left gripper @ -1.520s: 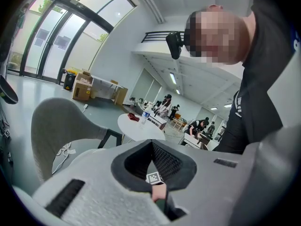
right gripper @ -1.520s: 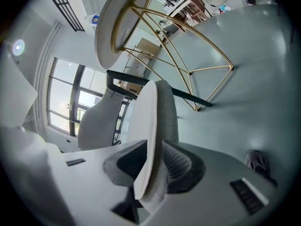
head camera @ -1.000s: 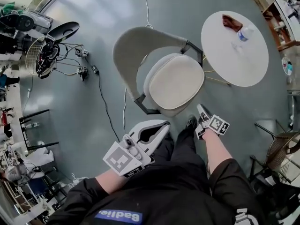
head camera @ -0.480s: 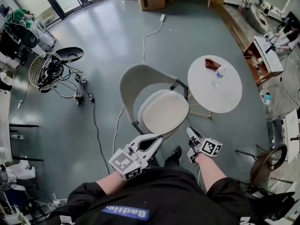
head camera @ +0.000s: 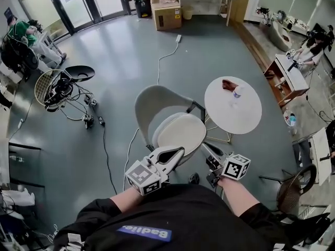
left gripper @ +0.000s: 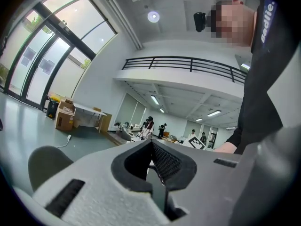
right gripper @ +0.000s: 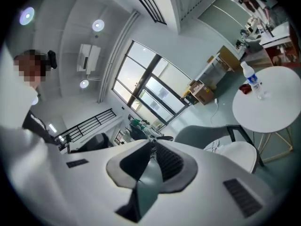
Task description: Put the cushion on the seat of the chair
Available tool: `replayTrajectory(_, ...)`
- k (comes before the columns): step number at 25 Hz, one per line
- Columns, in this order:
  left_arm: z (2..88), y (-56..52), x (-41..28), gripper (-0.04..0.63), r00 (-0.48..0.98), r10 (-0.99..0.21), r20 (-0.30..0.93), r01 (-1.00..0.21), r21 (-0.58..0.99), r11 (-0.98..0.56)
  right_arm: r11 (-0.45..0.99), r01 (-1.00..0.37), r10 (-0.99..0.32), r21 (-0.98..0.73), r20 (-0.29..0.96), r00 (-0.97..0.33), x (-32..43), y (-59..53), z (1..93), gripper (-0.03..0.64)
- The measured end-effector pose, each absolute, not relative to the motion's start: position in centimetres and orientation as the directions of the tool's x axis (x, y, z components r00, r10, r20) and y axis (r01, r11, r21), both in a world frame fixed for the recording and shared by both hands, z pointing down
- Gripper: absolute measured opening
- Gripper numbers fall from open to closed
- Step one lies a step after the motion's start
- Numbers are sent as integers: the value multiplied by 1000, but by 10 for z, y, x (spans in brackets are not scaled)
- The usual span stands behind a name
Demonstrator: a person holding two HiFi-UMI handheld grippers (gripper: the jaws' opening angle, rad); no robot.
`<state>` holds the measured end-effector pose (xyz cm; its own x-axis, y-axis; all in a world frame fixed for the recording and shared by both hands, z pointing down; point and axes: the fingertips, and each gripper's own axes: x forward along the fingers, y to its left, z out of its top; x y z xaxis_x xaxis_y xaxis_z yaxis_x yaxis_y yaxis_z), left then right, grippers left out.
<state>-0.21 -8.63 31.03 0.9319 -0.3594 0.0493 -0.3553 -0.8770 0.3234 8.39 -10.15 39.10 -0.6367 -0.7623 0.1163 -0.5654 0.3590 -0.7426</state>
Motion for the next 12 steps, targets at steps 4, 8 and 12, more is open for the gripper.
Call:
replayTrajectory(4,307,-83,-2,12,932,-360,43,-353,338,-872,433,-599,-747,-673,103,-656,71,-93,352,47)
replayTrajectory(8,309,-89,3,12,930,-365,46,-353,384,-853,515,-626,-725,-586,93,-683,61,-91,330,41)
replayTrajectory(12,318,-86,11,12,930,-359,74,-357,410,-840,562,-655,-719,-505,92,-689,57,-81,327,34)
